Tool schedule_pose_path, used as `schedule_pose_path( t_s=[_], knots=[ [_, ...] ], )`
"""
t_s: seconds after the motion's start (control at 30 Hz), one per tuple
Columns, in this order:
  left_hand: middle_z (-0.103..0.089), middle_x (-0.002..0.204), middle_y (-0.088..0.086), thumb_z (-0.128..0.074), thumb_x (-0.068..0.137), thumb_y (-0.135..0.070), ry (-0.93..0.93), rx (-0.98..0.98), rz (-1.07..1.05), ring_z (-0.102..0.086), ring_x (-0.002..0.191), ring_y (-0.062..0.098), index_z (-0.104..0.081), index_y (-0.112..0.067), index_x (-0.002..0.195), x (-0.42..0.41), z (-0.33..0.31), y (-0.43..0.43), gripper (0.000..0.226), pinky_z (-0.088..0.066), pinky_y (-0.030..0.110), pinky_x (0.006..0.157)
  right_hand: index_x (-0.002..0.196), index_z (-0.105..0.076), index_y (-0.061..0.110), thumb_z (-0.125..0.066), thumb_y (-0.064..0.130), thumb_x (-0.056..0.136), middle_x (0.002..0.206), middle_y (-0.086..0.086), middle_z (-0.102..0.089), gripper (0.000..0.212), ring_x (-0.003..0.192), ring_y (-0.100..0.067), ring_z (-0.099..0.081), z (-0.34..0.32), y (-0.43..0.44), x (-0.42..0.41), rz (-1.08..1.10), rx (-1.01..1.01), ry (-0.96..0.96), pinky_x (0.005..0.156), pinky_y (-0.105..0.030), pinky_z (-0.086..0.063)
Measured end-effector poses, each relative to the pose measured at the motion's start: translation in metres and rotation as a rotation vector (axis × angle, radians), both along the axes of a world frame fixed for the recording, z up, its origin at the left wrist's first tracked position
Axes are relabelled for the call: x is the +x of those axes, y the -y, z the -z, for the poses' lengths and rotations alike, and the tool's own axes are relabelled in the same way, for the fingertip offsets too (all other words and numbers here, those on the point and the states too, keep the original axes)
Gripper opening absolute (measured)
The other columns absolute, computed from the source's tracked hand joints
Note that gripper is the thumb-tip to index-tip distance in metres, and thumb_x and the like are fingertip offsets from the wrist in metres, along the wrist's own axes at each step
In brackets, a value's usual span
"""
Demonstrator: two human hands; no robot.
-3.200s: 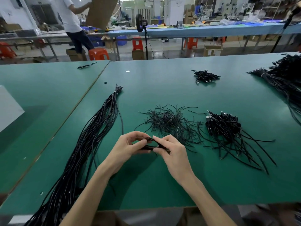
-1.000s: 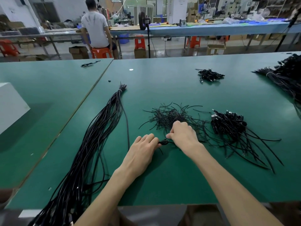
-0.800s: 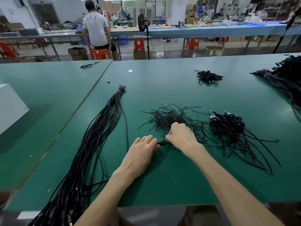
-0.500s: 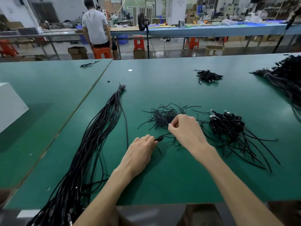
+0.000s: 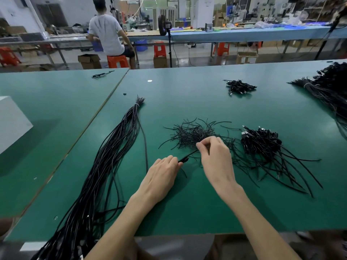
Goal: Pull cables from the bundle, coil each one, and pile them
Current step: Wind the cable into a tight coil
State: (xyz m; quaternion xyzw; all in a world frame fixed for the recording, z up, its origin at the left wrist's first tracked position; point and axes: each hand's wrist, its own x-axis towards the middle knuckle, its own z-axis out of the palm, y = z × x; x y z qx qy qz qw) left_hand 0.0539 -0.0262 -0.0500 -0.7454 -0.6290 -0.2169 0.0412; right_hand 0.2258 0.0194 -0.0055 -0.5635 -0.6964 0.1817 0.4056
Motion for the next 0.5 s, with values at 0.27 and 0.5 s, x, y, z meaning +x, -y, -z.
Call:
schedule_pose_path(
  t_s=[0.27, 0.5],
  knots=[
    [-0.048, 0.079, -0.002, -0.031, 0.111, -0.035, 0.006, -0.033, 0.019, -0.036, 0.064, 0.020, -0.042, -0.016, 0.084, 0.000, -0.002, 0.002, 0.034, -0.031, 0.030, 0.070, 0.097, -0.063, 0.023, -0.061, 0.030, 0.102, 0.097, 0.013, -0.060, 0.008, 0.087, -0.001, -0.058, -0.011, 0.004, 0.005, -0.095, 0.024, -0.095, 0.080, -0.020, -0.049],
    [-0.055, 0.082, 0.005, -0.032, 0.110, -0.028, 0.070, -0.081, 0.007, -0.050, 0.065, 0.028, -0.039, -0.018, 0.086, -0.001, -0.004, 0.002, 0.027, -0.028, 0.031, 0.066, 0.091, -0.064, 0.026, -0.066, 0.030, 0.099, 0.089, 0.014, -0.065, 0.010, 0.082, -0.002, -0.061, 0.025, 0.044, -0.017, -0.238, -0.152, -0.098, 0.075, -0.019, -0.050]
  ],
)
